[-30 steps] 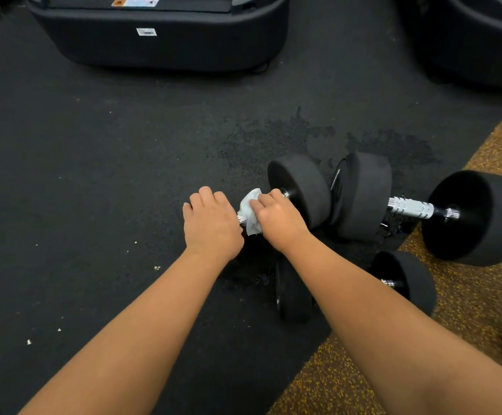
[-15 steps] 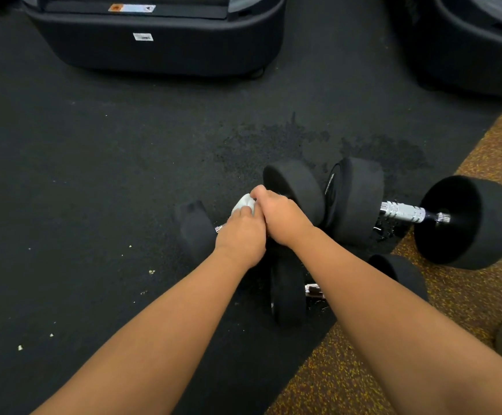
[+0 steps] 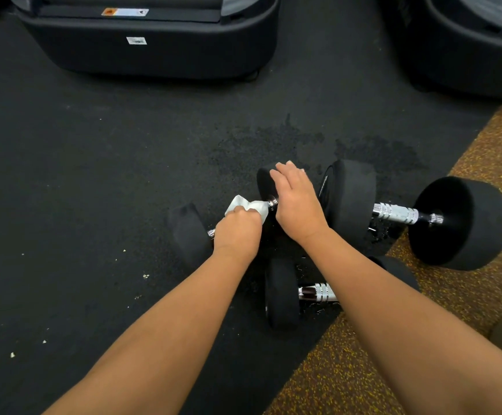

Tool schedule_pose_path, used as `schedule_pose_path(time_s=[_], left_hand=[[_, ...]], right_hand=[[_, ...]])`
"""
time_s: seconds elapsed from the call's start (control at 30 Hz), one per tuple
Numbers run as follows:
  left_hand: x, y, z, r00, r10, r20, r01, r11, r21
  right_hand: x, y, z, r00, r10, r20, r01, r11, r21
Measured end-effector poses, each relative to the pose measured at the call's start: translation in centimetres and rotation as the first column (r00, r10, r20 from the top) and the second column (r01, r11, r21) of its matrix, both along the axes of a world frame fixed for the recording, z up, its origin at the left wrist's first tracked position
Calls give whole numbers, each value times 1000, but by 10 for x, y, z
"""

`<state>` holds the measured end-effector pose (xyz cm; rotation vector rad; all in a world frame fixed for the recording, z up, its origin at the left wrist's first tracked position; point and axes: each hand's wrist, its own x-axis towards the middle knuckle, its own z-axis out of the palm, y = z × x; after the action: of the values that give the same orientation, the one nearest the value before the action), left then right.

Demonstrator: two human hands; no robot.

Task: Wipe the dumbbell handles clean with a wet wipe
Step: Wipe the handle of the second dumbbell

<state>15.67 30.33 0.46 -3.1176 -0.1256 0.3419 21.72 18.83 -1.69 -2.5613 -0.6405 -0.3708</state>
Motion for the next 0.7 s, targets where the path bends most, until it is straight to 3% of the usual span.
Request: schedule_pose_path(time_s=[0.3, 0.7], left_hand=[[23, -9, -7, 995, -82, 58, 84, 995, -44], [37, -6, -9, 998, -56, -32, 52, 994, -95]], right_hand=[[0, -6, -1, 991, -2, -133, 19, 992, 121], [4, -8, -3, 993, 45, -106, -31, 992, 124]])
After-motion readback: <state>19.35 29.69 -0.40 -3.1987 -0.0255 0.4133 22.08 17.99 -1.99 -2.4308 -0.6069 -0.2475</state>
